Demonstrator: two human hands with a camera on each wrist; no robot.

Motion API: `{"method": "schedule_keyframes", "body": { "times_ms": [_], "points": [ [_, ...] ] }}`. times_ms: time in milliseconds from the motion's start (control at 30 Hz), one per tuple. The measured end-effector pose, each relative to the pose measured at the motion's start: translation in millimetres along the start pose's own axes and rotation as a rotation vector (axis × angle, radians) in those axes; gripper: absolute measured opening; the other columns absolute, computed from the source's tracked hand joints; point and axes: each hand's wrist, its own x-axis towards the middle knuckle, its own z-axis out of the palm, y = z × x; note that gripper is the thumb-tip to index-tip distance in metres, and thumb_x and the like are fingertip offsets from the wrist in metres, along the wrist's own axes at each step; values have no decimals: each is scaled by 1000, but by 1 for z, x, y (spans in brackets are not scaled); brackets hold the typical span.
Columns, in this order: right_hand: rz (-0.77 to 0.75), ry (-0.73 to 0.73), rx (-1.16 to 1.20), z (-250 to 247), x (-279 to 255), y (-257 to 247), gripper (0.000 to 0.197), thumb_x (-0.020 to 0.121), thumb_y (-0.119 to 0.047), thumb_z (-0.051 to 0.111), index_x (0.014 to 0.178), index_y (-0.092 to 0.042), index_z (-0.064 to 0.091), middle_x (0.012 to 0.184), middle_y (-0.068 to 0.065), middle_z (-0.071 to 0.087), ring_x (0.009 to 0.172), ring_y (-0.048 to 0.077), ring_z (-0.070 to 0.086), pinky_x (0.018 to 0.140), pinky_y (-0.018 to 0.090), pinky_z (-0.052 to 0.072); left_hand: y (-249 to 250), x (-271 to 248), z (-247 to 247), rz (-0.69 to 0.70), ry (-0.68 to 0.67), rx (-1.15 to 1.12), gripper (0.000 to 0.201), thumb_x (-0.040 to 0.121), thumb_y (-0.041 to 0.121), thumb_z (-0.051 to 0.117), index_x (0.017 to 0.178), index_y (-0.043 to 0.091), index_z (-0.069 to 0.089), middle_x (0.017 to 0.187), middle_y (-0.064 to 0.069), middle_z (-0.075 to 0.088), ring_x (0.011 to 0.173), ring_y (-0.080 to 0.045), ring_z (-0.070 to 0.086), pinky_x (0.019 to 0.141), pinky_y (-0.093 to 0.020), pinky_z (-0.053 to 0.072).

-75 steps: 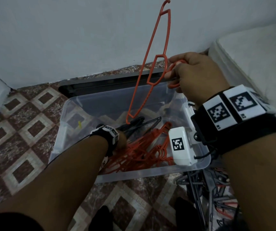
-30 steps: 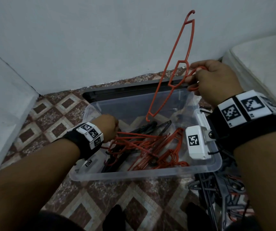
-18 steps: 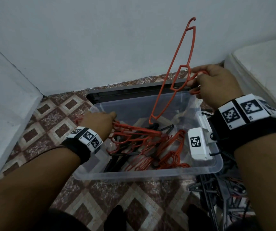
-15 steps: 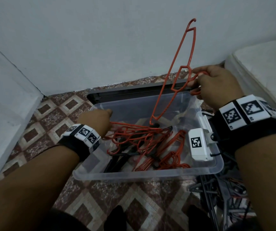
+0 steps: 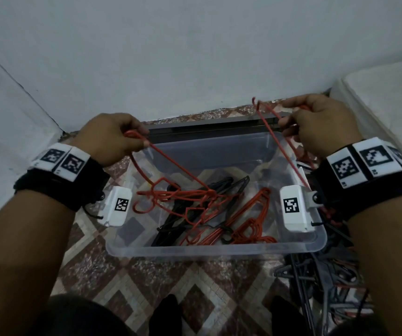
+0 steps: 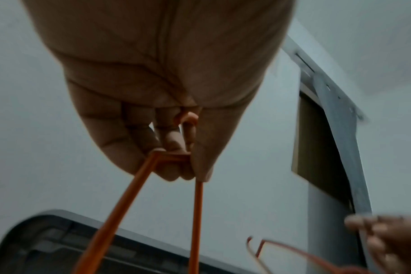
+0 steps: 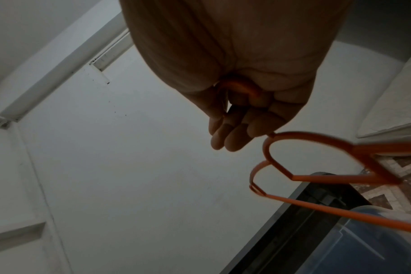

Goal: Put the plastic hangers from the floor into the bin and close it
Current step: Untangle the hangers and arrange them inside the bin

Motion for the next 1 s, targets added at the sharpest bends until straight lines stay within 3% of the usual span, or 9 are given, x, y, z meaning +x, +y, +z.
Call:
{"method": "schedule_keyframes", "body": {
  "times_ms": [67,167,233,367,500,667,767,867,1000],
  "points": [
    [-21,-34,-40,6,-3,-1,26,95,-5,44,93,-18,67,73,2,70,51,3,60,45,12,43,5,3,2,20,72,-164,14,78,32,78,91,30,73,84,10,72,70,8,63,62,-8,47],
    [-40,-106,-68,14,-9,-5,24,100,-13,43,92,-18,65,82,5,72,66,14,64,58,22,51,23,6,14,43,120,-371,12,86,29,71,98,26,75,89,5,74,83,-9,70,84,-34,57],
    [-45,-181,-46,22,-14,-11,27,99,-6,40,92,-13,65,83,7,69,70,19,62,69,32,53,37,3,24,103,100,-399,11,89,29,68,98,27,74,87,8,74,81,-4,69,85,-37,57],
    [-155,-255,-203,42,-28,-21,32,89,-3,47,87,-24,72,75,-17,63,60,-9,54,55,5,38,73,-2,41,241,91,-400,8,85,35,72,88,28,70,77,13,72,72,2,68,73,-28,56],
    [-253,-396,-368,61,-44,-26,15,89,-20,61,99,-27,69,72,-12,61,62,-7,54,53,7,37,103,-4,46,320,49,-404,5,85,31,72,88,28,69,80,11,72,76,-4,68,75,-33,56],
    [-270,-240,-492,64,-41,-17,15,95,-31,58,95,-24,71,64,-9,57,57,5,53,49,24,34,88,-7,39,348,-40,-457,8,89,36,67,93,32,72,87,15,72,83,-1,68,79,-26,55],
    [-236,-158,-495,52,-32,-14,20,95,-32,56,96,-21,72,72,-8,64,66,10,59,53,23,39,42,1,35,153,11,-134,25,92,41,59,81,21,70,81,3,70,75,-14,65,68,-29,48],
    [-212,-100,-497,38,-22,-13,23,94,-36,59,97,-19,74,78,-1,71,70,11,64,60,19,49,-10,1,50,-88,-247,251,26,95,32,53,83,15,69,93,-8,70,85,-25,63,73,-31,49],
    [-211,-47,-499,32,-19,-15,31,94,-43,58,94,-17,74,79,1,71,75,19,66,68,34,51,-37,-16,98,-127,-681,427,32,94,28,58,123,17,64,126,-6,62,113,-23,58,91,-26,44]
  ]
}}
